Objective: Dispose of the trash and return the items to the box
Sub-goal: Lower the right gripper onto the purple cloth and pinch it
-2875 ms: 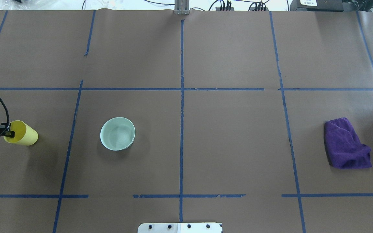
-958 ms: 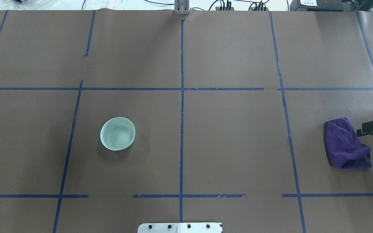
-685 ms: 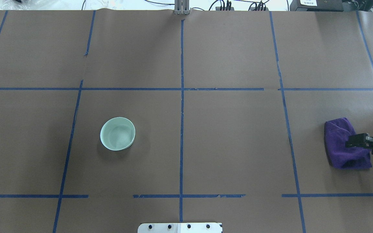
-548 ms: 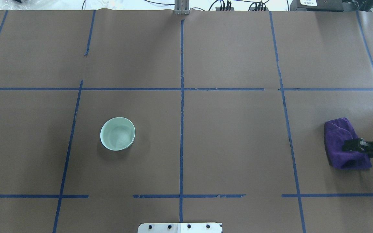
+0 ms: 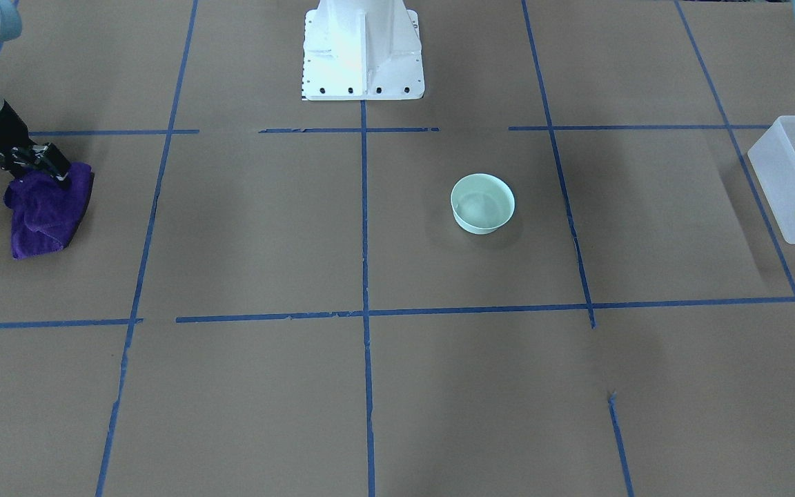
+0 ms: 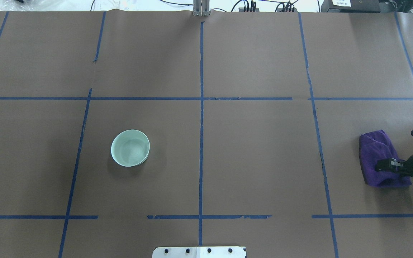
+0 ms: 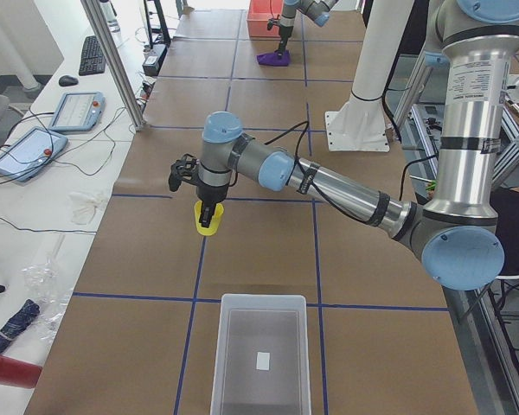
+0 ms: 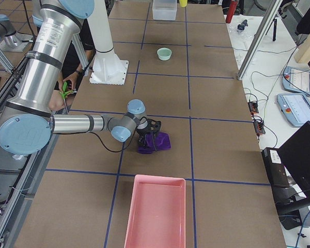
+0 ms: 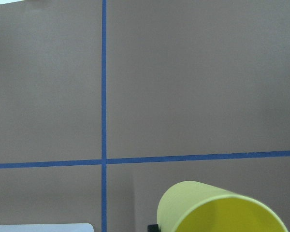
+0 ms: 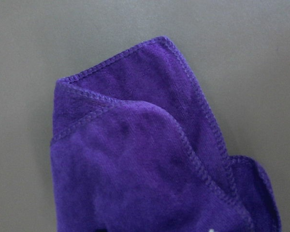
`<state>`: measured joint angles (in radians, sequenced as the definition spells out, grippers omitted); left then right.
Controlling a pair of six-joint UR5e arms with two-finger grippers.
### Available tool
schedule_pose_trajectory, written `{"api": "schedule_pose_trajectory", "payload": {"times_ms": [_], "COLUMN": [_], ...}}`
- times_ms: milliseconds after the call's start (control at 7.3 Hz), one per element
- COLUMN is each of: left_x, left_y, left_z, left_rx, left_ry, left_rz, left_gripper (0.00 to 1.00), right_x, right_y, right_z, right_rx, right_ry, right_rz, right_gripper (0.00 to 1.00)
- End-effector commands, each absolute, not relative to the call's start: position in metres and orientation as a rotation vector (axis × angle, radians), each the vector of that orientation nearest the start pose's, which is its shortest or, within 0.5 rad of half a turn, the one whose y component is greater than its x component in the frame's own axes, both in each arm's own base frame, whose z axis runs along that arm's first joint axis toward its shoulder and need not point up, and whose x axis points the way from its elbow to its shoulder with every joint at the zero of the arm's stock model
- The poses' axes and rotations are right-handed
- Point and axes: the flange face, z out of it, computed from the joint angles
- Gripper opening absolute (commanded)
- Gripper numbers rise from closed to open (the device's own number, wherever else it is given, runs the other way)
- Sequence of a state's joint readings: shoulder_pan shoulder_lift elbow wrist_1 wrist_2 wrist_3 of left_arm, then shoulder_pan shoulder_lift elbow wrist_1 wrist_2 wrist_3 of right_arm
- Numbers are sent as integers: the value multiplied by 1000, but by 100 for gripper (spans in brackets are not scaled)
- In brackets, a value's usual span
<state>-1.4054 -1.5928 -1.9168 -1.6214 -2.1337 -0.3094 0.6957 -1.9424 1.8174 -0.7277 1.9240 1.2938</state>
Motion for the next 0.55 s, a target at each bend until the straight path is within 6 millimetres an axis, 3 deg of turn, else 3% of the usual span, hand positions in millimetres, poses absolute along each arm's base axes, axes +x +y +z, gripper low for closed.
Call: {"api": "schedule_pose_trajectory", "payload": {"times_ms": [0, 137, 411], "left_x": [-43, -58, -98], "left_y": [-514, -514, -512], "left_z": [520, 530, 570], "left_rx": [274, 274, 259], "left_ry": [589, 576, 547], "left_rz": [33, 33, 73], "left_gripper": [0, 0, 0], "right_x": [-221, -221, -219], "right_y": [-312, -311, -313], "right_z": [614, 612, 601], "right_rx": [25, 24, 36], "right_ry": [-787, -791, -808], "right_rz": [266, 264, 263], "right_gripper": [0, 0, 0]}}
